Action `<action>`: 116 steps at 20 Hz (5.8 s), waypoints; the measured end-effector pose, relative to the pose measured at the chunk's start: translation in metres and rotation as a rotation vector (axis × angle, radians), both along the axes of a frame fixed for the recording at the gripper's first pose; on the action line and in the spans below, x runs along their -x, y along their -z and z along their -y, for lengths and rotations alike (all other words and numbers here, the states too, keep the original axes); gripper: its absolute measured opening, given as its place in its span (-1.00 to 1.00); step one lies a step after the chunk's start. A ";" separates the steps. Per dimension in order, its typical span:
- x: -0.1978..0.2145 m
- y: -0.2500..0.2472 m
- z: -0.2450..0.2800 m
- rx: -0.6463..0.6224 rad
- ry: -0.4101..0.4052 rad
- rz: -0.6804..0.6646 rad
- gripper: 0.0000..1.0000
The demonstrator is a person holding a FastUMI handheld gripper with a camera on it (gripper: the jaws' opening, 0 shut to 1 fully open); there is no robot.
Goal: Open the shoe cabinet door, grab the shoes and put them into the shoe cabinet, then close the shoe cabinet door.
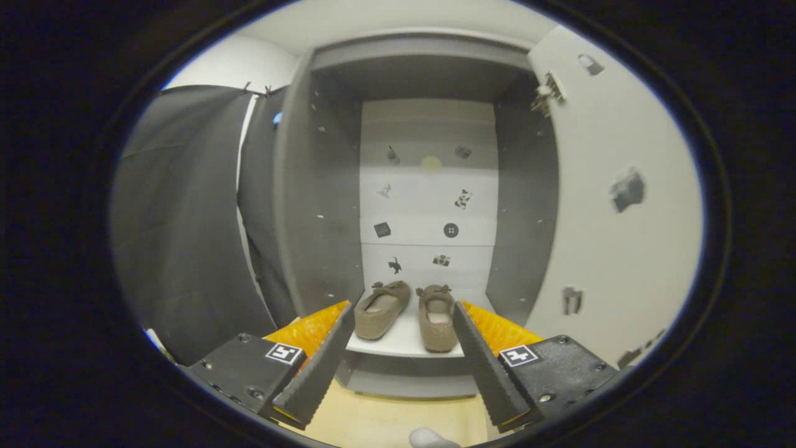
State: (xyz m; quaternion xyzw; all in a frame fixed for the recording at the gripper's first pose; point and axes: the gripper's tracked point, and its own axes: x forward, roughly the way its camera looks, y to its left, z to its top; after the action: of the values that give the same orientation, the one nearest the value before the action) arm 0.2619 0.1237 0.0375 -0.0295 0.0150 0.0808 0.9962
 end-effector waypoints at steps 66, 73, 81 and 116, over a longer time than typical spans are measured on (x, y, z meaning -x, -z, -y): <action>0.096 0.022 0.015 0.007 -0.003 -0.014 1.00; 0.180 0.014 0.052 -0.044 0.048 0.031 1.00; 0.270 0.028 0.079 -0.042 0.094 0.071 0.99; 0.329 0.068 0.116 -0.084 0.167 0.032 1.00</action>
State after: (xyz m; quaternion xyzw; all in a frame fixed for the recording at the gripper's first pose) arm -0.0669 0.0078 -0.0302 0.0122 -0.0021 -0.0025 0.9999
